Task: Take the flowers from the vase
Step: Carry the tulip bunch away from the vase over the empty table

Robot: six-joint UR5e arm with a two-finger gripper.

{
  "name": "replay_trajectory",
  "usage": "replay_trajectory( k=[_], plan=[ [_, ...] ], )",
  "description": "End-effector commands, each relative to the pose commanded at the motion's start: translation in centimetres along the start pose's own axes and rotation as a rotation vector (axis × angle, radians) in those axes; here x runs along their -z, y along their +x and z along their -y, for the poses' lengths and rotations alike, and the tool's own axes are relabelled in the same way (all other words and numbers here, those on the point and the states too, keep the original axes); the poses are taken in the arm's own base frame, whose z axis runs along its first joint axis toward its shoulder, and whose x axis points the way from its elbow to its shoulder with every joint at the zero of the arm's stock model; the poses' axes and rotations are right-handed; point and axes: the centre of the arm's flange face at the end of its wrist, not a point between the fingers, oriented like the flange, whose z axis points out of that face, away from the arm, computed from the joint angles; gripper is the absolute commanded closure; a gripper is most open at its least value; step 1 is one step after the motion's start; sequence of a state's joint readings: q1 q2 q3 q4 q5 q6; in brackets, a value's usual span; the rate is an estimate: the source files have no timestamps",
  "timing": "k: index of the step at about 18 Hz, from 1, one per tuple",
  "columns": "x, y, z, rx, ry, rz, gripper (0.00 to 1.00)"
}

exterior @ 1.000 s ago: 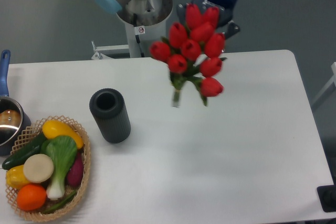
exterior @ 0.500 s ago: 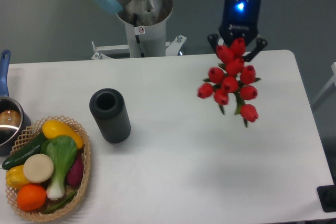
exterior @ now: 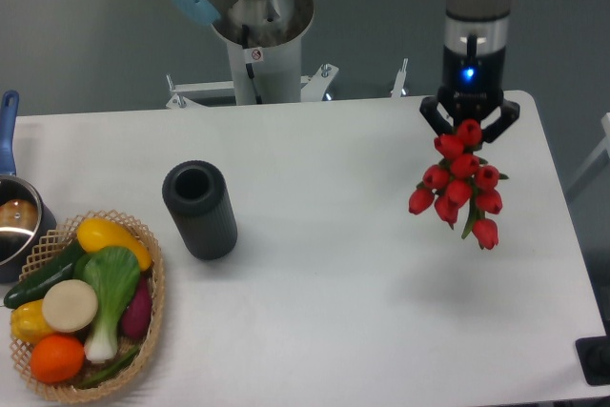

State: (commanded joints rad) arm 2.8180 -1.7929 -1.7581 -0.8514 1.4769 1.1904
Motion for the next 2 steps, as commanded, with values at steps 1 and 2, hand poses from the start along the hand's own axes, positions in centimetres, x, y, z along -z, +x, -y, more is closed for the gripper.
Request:
replay_trajectory(
  k=[1, 2],
  plan=[
    [-1.35, 0.08, 0.4, -0.018, -0.054, -0.001, 1.0],
    [-2.08, 0.78, 1.19, -0.043, -0.094, 0.002, 1.0]
  ],
)
